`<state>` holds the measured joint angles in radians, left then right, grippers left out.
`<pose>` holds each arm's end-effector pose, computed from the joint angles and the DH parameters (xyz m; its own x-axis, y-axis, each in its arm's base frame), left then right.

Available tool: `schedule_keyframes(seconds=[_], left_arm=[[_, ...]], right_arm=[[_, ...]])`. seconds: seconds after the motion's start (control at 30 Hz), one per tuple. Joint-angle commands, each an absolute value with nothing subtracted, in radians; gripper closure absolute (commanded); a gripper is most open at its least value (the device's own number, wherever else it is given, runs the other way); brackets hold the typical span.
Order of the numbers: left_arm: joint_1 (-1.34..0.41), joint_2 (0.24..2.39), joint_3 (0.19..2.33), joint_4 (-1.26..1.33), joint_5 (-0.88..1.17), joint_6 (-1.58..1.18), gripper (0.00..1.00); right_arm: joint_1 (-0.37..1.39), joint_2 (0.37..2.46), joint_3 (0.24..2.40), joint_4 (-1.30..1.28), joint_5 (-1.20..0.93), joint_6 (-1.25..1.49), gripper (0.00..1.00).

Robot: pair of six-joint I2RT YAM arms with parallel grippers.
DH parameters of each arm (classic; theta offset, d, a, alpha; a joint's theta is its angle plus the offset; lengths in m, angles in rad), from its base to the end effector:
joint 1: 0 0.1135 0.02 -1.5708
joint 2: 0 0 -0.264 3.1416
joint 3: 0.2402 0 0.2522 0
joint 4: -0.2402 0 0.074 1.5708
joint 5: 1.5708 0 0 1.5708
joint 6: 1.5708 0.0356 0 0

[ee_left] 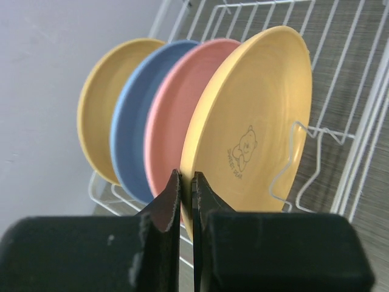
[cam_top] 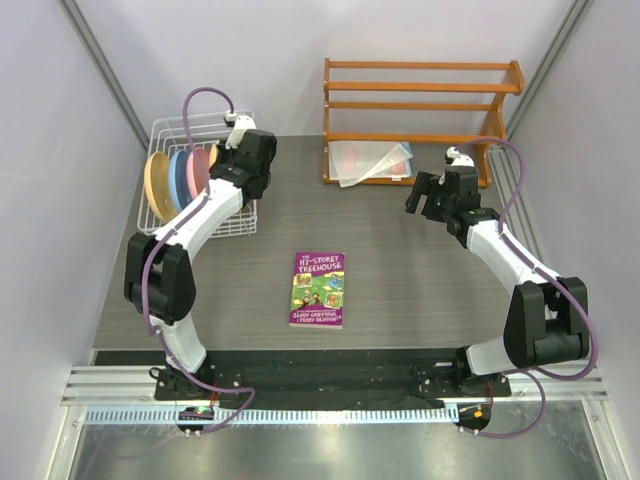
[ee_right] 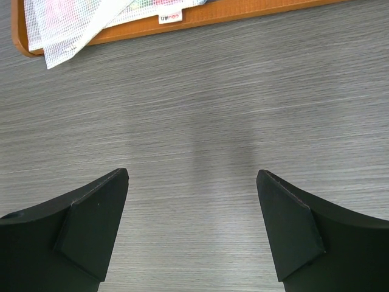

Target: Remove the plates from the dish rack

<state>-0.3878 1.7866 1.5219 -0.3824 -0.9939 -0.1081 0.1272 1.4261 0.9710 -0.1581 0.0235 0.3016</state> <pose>0.3845 -0.1248 0.3089 -0.5103 0.1449 -0.8477 -0.4706 0.7780 0.4163 0.3155 0.0395 0.2579 -0.5771 0.2256 -0.7849 0.0667 0.9709 0.2300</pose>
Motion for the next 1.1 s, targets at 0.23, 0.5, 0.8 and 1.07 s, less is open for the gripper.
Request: schedule_keyframes(seconds=[0.23, 0.5, 0.8, 1.07], left_arm=[[-0.469, 1.661, 1.560, -0.140, -1.233, 0.089, 1.00], [-0.505, 1.571, 1.626, -0.320, -1.088, -0.030, 1.00], [-0.532, 1.546, 1.620, -0.588, -0.648, -0.371, 1.00], [-0.594, 1.589, 1.562, -0.554, -0.506, -0.466, 1.00]], right_arm=[[0.127, 1.414, 0.974, -0.126, -0.020, 0.313, 0.08], [0.127, 1.405, 0.983, -0.095, -0.234, 0.327, 0.08], [0.166, 1.388, 0.940, 0.181, -0.495, 0.550, 0.12], [0.288, 1.442, 0.973, 0.224, -0.476, 0.586, 0.13]])
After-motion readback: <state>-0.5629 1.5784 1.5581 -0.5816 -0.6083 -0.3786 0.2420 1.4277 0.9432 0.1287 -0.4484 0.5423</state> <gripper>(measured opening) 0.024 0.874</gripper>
